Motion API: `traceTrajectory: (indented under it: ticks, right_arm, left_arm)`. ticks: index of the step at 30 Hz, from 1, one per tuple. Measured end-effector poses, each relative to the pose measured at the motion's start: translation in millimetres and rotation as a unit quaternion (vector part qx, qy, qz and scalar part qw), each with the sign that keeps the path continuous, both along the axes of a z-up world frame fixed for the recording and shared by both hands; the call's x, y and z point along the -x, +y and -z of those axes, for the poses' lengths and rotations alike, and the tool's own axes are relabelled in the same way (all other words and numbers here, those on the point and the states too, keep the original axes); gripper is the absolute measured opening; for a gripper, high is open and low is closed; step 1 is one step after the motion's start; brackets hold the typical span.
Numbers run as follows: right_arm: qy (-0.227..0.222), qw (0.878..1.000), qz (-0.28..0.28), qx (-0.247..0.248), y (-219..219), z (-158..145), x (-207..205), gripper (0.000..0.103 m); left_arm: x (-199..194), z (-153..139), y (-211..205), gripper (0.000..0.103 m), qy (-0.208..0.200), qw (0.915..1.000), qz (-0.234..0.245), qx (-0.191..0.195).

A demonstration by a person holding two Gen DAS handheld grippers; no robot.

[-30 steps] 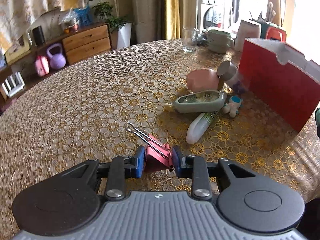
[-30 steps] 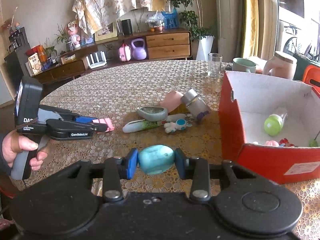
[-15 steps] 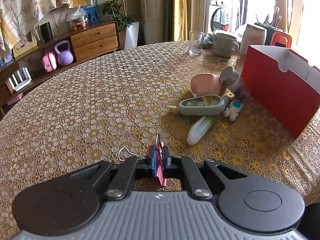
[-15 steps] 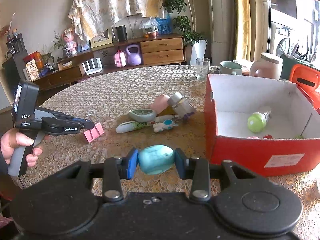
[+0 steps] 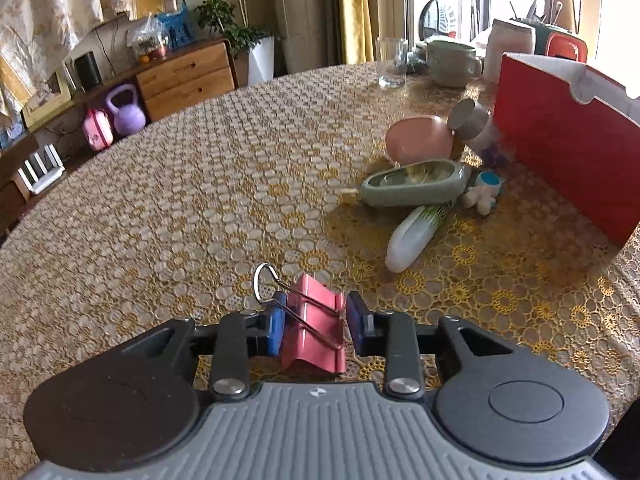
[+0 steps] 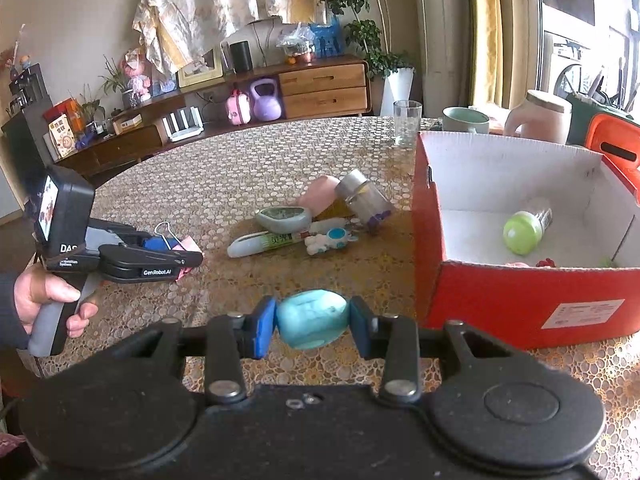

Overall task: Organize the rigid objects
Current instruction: 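Carry the binder clip into the red box with the left gripper while the right gripper carries the teal stone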

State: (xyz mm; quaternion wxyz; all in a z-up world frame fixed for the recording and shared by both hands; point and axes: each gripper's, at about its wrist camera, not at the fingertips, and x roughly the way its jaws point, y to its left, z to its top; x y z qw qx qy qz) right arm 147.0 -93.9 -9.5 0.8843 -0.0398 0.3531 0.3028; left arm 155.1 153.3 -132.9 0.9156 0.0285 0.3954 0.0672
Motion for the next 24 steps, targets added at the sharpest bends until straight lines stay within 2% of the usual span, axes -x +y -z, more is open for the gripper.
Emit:
traceTrajectory:
  ticks: [6, 9, 12, 18, 24]
  right_arm:
    - [0.005, 1.000, -0.001, 0.003, 5, 3, -6, 0.038]
    - [0.005, 1.000, -0.004, 0.005, 8, 5, -6, 0.038]
    - [0.004, 1.000, -0.004, 0.006, 9, 5, -6, 0.038]
    - [-0.004, 1.000, -0.003, 0.004, 4, -2, -5, 0.038]
    - [-0.023, 1.000, -0.002, 0.003, -7, -16, -6, 0.038]
  left_arm:
    - [-2, 5, -1, 0.031, -0.006, 0.9998, 0.011, -0.014]
    - [-4, 4, 2, 0.031, -0.003, 1.0000, 0.007, -0.002]
    - [-4, 3, 1, 0.030, -0.004, 0.9999, 0.012, -0.005]
    - [3, -11, 3, 0.030, -0.020, 0.9990, 0.011, 0.038]
    - [13, -37, -6, 0.030, -0.042, 0.9965, 0.016, 0.070]
